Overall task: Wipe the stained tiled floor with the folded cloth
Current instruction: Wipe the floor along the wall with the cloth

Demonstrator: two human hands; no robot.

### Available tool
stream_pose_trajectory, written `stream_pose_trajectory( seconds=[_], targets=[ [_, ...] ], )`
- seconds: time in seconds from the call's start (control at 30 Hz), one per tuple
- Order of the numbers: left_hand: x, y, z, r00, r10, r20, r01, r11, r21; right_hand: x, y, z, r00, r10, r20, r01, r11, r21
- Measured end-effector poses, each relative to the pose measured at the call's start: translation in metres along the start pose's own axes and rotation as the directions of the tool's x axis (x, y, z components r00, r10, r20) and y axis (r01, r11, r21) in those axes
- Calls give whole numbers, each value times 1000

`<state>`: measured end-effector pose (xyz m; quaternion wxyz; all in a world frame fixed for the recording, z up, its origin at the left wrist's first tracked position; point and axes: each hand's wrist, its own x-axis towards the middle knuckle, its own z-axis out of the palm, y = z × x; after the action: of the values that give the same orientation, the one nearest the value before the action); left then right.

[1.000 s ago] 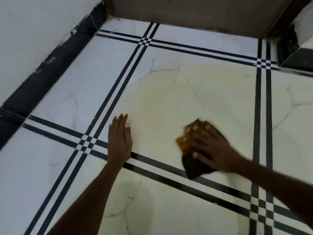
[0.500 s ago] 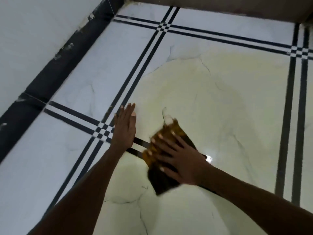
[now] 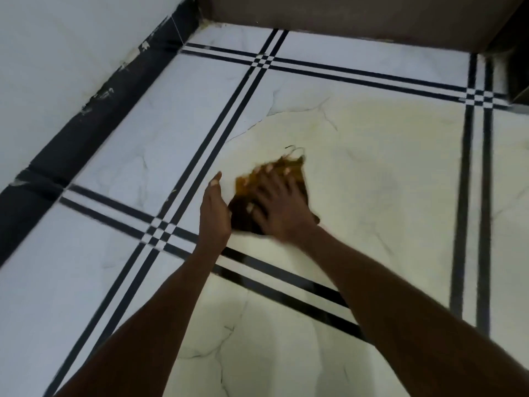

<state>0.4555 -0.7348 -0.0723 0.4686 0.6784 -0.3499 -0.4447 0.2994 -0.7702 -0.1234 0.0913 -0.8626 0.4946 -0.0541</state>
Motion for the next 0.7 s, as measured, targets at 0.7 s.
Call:
stream_pose_trajectory(
  seconds=[0.7],
  targets=[
    [-37, 11, 92, 965, 49, 259, -233, 617, 752, -92, 73, -41, 897, 409, -168, -174, 675, 717]
  ],
)
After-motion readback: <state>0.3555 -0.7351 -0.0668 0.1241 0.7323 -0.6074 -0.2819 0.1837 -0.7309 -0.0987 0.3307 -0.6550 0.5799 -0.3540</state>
